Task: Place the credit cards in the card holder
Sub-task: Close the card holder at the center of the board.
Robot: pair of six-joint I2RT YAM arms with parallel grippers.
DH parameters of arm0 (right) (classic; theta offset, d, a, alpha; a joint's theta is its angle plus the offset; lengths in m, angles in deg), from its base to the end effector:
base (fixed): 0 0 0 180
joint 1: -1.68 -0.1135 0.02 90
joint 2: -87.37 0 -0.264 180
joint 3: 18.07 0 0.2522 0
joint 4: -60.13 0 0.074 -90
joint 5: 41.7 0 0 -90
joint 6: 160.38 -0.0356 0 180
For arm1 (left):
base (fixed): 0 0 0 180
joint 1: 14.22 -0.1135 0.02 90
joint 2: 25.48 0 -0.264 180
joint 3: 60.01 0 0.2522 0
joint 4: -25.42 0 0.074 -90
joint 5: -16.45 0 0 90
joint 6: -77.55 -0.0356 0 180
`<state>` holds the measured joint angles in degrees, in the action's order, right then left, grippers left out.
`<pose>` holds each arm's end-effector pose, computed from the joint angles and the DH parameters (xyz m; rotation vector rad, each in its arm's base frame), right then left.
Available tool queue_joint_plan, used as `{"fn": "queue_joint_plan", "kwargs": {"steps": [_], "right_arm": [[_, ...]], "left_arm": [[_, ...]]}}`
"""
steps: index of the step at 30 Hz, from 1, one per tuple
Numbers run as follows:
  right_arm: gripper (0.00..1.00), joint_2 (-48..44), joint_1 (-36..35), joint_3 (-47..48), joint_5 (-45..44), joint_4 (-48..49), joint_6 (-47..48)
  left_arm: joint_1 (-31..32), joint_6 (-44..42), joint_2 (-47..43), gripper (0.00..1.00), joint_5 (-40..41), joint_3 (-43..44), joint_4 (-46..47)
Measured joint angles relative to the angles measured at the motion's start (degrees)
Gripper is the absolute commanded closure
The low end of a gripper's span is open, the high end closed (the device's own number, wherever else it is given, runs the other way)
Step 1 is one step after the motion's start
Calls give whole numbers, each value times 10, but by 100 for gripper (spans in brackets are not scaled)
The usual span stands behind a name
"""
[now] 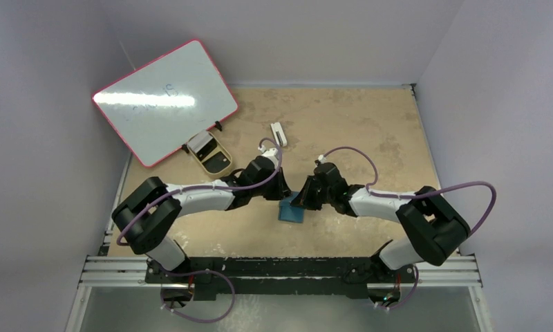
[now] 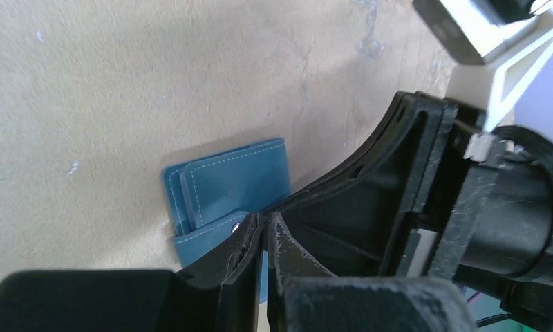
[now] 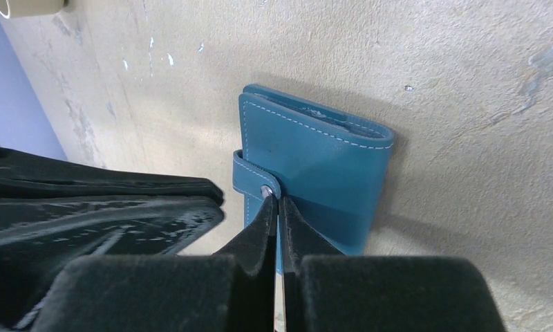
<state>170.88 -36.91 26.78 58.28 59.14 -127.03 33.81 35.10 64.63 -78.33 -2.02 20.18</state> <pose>0.2080 0.1739 0.1487 0.2892 2.4689 1.0085 0.2125 -0.2407 0.1770 0.0599 2.4133 -0.9520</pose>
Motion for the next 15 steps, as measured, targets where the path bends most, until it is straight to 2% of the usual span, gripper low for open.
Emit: {"fn": "queue_joint_plan", "kwargs": {"steps": [15], "right_arm": [[100,32,26,6,55,3,-15]], "left_arm": [[4,-21,57,100,-11,8,-7]]}}
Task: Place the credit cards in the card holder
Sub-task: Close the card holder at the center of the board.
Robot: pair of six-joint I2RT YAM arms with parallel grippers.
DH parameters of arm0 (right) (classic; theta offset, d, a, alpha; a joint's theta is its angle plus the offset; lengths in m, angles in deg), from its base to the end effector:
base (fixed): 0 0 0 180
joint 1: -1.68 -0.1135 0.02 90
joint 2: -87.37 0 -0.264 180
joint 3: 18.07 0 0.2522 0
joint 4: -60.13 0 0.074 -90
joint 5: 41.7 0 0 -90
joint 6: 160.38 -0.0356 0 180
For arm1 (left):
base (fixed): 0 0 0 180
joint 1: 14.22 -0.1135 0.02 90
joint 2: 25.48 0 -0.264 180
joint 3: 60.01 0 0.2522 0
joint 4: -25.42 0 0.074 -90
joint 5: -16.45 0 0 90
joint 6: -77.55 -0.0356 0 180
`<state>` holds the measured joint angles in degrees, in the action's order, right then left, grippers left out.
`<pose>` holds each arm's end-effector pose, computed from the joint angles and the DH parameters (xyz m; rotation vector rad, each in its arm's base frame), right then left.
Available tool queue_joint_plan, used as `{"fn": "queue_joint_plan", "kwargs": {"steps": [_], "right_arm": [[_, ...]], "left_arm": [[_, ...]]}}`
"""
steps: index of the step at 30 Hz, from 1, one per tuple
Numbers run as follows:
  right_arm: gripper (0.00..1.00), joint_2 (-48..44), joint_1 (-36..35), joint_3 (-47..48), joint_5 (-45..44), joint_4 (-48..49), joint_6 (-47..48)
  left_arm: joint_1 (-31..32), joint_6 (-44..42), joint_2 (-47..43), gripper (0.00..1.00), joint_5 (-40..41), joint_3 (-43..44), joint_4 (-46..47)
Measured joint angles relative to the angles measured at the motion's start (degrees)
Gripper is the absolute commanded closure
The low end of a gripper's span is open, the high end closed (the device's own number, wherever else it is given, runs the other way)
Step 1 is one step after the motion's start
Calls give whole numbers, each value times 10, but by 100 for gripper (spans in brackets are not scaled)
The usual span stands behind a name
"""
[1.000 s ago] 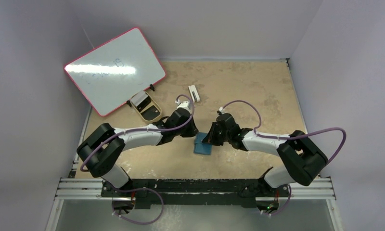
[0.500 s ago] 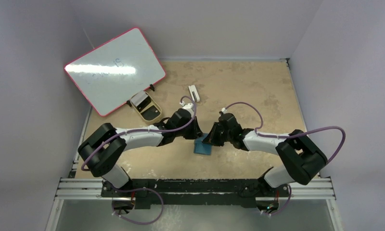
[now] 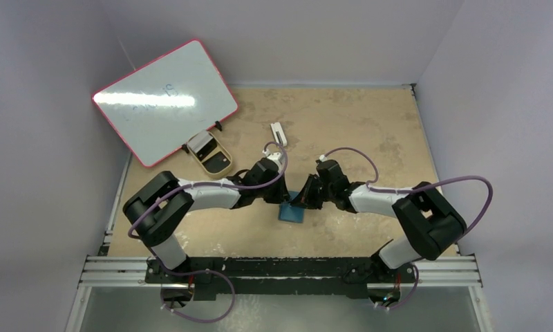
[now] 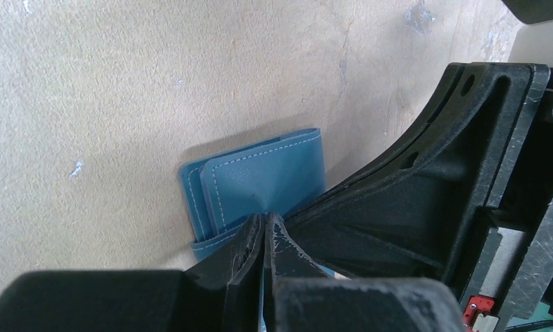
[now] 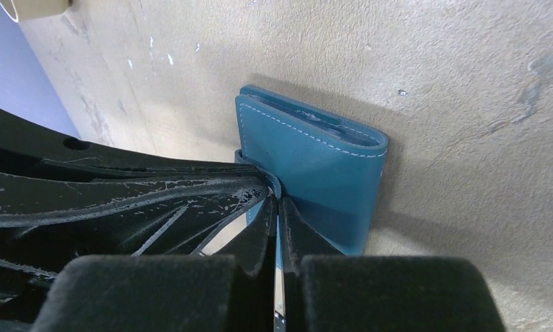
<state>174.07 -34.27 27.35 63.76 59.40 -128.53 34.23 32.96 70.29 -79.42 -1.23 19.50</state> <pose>0.2169 0.1690 0.1382 0.3400 2.5336 1.0674 0.2149 -0.2480 0.1499 0.1225 2.5058 -0.8862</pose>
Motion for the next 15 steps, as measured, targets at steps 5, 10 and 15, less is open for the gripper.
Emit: {"fn": "queue_joint_plan", "kwargs": {"steps": [5,10,15], "right_arm": [[100,12,6,5,14,-4,-4],[100,1,7,8,19,-12,-4],[100,-22,-2,16,16,-69,2]], "left_arm": [[0,-14,4,100,0,7,-8],[2,-17,0,96,4,9,-20],[7,-20,-14,93,9,18,-65]]}}
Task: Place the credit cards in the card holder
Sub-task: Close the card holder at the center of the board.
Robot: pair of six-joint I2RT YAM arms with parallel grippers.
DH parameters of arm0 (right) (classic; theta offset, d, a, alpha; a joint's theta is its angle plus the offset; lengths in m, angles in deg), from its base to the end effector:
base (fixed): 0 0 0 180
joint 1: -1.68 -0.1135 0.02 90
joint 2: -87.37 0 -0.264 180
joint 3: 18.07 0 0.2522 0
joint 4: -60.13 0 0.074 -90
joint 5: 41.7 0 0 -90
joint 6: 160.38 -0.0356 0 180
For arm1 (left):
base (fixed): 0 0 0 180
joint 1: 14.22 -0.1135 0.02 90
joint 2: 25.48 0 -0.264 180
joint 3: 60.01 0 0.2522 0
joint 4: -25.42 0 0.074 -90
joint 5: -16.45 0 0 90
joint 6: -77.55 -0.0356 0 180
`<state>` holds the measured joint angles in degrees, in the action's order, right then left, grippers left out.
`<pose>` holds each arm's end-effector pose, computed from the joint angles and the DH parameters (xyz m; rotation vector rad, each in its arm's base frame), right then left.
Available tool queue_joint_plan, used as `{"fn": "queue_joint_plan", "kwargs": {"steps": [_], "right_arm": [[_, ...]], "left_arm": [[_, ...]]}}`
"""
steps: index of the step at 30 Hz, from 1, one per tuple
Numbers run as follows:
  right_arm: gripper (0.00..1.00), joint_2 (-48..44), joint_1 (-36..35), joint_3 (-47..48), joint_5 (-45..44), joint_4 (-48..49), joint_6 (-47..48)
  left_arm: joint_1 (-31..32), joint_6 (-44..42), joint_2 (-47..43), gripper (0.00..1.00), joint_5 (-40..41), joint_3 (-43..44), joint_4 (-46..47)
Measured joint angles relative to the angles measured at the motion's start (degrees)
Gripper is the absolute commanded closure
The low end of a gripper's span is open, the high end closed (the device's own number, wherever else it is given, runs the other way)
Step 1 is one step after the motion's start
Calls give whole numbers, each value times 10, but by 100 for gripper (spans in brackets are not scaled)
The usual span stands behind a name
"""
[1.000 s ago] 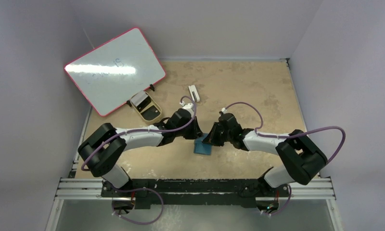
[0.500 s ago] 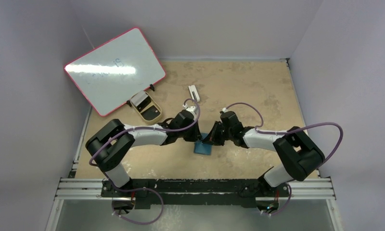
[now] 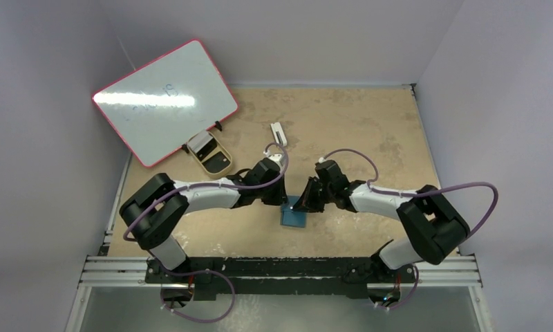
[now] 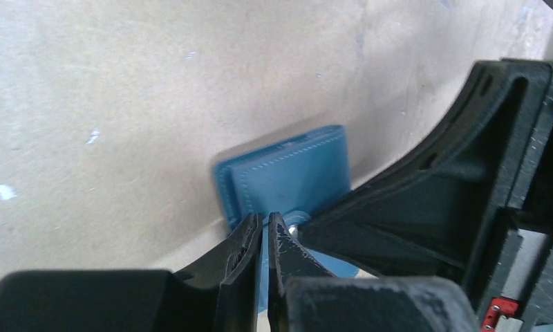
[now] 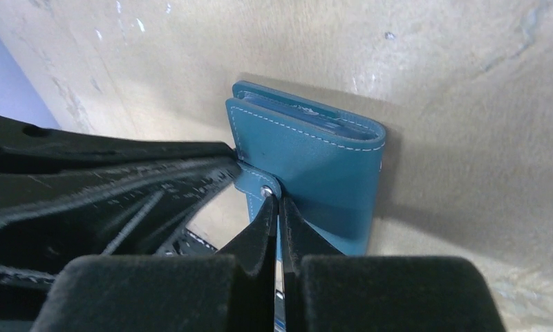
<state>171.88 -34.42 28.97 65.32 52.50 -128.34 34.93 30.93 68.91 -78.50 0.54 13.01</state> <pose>0.2130 0.1682 0.1463 0.3371 2.5985 1.0574 0.2105 -0.2481 0.1572 0.1727 2.5474 -0.8169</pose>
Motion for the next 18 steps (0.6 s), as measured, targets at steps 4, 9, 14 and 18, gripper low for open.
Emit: {"fn": "queue_joint_plan", "kwargs": {"steps": [4,9,14,18], "right_arm": [[100,-16,-2,3,-7,-39,2],[100,-36,-2,0,-11,-73,1],[100,-53,-2,-13,-10,-74,2],[100,-59,-2,-13,-10,-77,6]], "left_arm": [[-11,-5,-11,92,11,9,-34],[-24,-10,-23,91,11,14,-34],[-26,-10,-23,92,-22,13,4],[-26,-8,-11,92,-58,13,55]]}}
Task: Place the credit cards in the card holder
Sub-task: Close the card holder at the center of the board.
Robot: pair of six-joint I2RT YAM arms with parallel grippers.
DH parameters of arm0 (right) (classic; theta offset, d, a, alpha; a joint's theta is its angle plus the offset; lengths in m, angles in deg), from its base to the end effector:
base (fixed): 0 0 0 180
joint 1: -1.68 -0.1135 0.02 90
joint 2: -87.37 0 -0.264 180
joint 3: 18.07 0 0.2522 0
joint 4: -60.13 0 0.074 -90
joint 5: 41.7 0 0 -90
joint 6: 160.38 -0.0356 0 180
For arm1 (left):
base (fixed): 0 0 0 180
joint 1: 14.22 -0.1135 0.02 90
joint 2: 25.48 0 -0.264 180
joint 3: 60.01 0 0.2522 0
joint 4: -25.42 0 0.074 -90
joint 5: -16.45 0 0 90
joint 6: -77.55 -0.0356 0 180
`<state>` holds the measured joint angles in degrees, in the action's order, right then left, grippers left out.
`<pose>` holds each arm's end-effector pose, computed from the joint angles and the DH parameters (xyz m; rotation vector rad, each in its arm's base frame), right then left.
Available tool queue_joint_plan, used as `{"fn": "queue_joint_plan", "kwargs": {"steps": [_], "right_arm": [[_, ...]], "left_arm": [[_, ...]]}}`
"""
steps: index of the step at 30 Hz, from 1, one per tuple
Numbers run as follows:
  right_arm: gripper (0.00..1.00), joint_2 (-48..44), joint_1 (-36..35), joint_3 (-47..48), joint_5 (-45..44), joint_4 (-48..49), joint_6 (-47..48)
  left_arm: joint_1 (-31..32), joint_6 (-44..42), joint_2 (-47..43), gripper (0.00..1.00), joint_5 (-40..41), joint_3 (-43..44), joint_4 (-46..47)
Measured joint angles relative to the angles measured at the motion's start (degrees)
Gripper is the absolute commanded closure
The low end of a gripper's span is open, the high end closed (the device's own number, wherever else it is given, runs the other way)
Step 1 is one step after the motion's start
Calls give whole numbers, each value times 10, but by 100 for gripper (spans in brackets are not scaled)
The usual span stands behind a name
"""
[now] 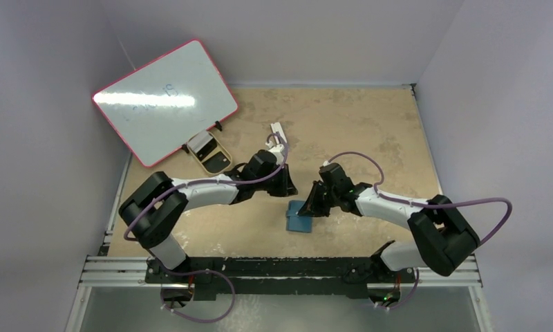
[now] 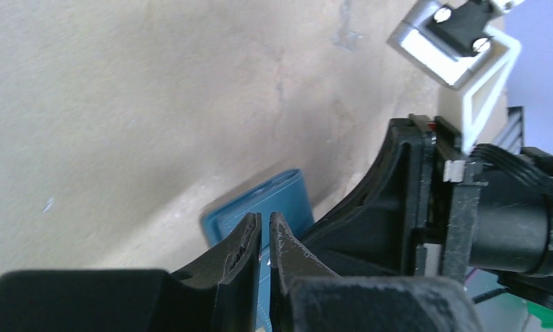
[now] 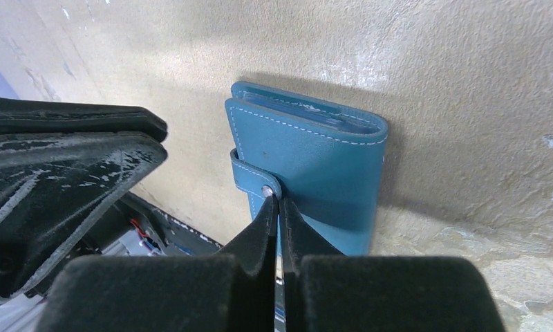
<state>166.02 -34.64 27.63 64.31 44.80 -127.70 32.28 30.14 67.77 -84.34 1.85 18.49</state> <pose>0.1970 0.1570 0.1544 0.3451 2.6453 0.9966 0.2263 -0.2481 0.1781 0.1947 2.4345 -0.9930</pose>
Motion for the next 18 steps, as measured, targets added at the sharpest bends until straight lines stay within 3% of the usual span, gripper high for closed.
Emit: {"fn": "queue_joint_plan", "kwargs": {"steps": [5,12,18], "right_arm": [[100,-1,0,0,0,-5,5],[100,-13,0,1,-1,-20,3],[100,-23,0,1,0,-24,-1]], "left_arm": [[0,4,40,93,-39,0,60],[0,0,102,95,-36,0,60],[-1,-5,103,95,-24,1,60]]}}
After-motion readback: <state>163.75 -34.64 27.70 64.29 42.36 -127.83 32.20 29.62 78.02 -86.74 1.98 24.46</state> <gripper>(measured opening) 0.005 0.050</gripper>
